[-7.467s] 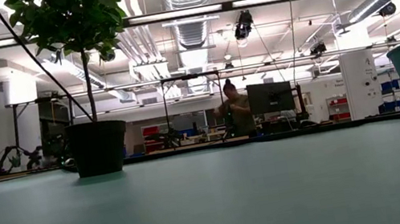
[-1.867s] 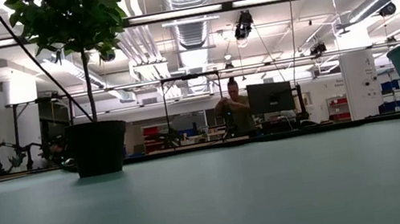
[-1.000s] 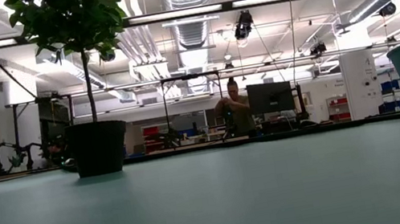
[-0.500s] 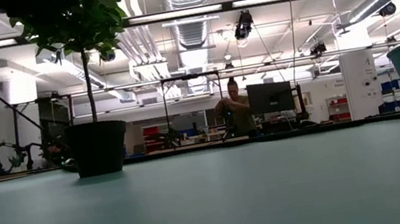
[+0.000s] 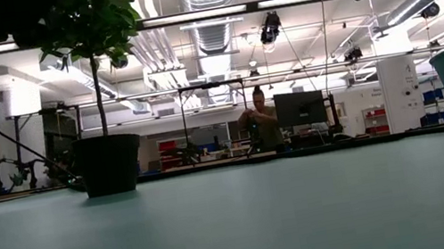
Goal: Pick and place USB-C Cables
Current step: Return to Home Position
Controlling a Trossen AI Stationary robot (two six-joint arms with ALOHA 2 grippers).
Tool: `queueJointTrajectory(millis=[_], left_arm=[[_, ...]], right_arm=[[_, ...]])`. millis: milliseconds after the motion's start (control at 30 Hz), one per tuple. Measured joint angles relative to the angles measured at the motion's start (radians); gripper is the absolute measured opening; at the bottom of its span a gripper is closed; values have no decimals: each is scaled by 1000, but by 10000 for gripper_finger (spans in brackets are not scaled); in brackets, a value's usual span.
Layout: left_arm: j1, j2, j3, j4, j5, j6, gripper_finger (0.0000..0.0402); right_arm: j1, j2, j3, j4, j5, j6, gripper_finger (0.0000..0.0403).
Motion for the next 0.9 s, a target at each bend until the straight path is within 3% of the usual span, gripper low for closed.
queueJointTrajectory(millis=[267, 500, 667, 900], left_arm=[[95, -53, -99, 136, -1, -5, 5], [216, -65, -113, 131, -10, -75, 1], [233, -109, -95, -18, -12, -101, 1], [233, -284, -61, -228, -45, -104, 1]], right_arm=[[-112, -93, -121, 126, -78, 26, 33], [-155, -158, -182, 144, -118, 33, 33], [-161, -218, -185, 130, -123, 23, 33], [-161, -305, -190, 65, -126, 15, 33]])
